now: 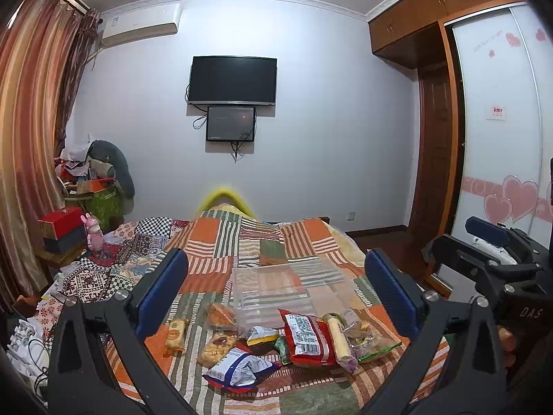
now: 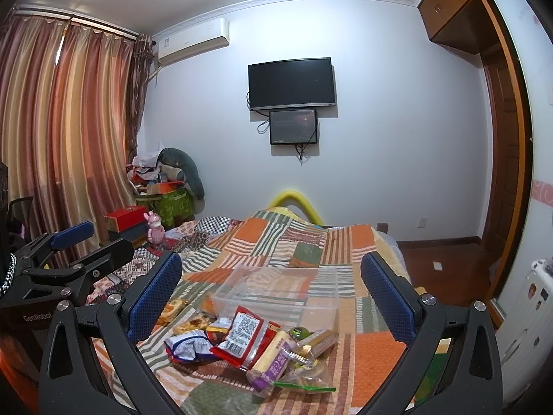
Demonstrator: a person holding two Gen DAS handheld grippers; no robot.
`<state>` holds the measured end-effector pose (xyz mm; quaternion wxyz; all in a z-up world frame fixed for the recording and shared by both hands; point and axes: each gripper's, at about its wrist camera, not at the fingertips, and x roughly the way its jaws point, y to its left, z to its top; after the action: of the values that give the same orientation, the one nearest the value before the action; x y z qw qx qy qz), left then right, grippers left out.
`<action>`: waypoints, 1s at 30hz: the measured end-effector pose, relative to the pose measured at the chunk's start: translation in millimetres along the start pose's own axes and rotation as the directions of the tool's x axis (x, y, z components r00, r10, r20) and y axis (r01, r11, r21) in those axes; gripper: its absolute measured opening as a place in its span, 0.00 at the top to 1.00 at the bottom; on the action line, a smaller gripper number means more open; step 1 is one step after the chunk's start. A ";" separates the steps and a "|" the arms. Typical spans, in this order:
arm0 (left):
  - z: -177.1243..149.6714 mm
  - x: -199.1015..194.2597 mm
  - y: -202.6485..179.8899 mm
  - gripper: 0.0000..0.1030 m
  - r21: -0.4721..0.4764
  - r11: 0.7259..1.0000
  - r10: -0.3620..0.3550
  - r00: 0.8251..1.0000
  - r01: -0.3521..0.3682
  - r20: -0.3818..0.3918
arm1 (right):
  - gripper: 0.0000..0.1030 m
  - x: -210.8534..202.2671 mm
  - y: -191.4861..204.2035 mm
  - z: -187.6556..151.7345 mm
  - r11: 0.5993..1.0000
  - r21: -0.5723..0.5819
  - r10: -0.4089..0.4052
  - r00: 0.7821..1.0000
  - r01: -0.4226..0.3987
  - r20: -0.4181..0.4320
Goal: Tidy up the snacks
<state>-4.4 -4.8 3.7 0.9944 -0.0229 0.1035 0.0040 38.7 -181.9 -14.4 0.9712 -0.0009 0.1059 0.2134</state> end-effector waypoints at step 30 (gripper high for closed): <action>-0.9 -0.1 0.7 0.00 0.002 1.000 0.004 1.000 -0.004 0.001 | 0.00 -3.0 -0.2 0.6 1.000 0.016 0.001 1.000 -0.002 0.008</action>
<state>-4.7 -4.2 2.8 0.9944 -0.0219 0.1030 0.0061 36.3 -183.3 -13.3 0.9714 0.0076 0.1039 0.2133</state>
